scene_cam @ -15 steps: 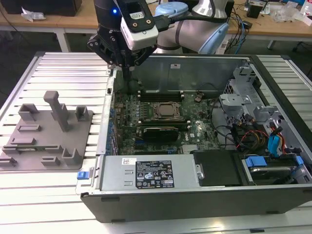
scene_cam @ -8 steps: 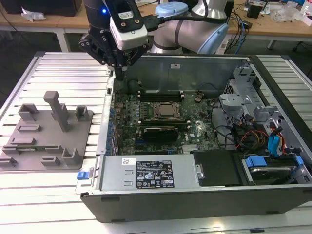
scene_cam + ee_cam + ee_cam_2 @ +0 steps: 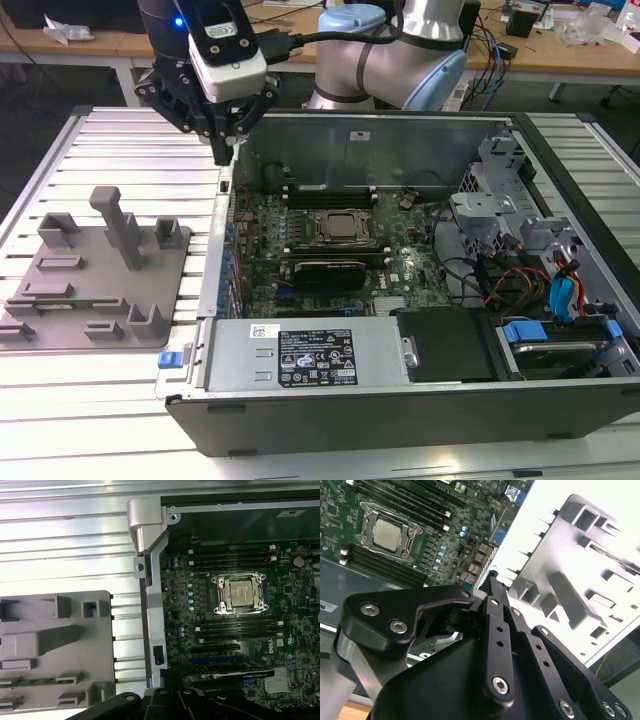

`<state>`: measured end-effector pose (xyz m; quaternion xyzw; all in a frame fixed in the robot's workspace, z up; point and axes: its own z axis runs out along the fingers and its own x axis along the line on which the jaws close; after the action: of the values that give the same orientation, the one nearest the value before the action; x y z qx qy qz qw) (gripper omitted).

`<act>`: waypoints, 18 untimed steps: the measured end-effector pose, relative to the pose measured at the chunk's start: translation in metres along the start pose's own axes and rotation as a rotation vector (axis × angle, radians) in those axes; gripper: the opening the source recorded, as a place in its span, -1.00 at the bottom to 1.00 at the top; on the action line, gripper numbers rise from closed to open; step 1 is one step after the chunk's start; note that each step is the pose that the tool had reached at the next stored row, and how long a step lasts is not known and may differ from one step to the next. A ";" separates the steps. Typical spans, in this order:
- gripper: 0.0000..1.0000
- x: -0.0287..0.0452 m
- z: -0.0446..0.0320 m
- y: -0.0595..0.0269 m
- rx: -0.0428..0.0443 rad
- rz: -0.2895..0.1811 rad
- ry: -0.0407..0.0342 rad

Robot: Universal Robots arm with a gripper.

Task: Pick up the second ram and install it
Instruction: 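Reach for the second ram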

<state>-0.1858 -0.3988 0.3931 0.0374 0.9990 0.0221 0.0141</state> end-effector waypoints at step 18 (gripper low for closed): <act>-0.84 0.0313 -0.0008 -0.0023 -0.0001 0.000 -0.0008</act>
<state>-0.2172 -0.3988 0.3930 0.0374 0.9989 0.0222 0.0145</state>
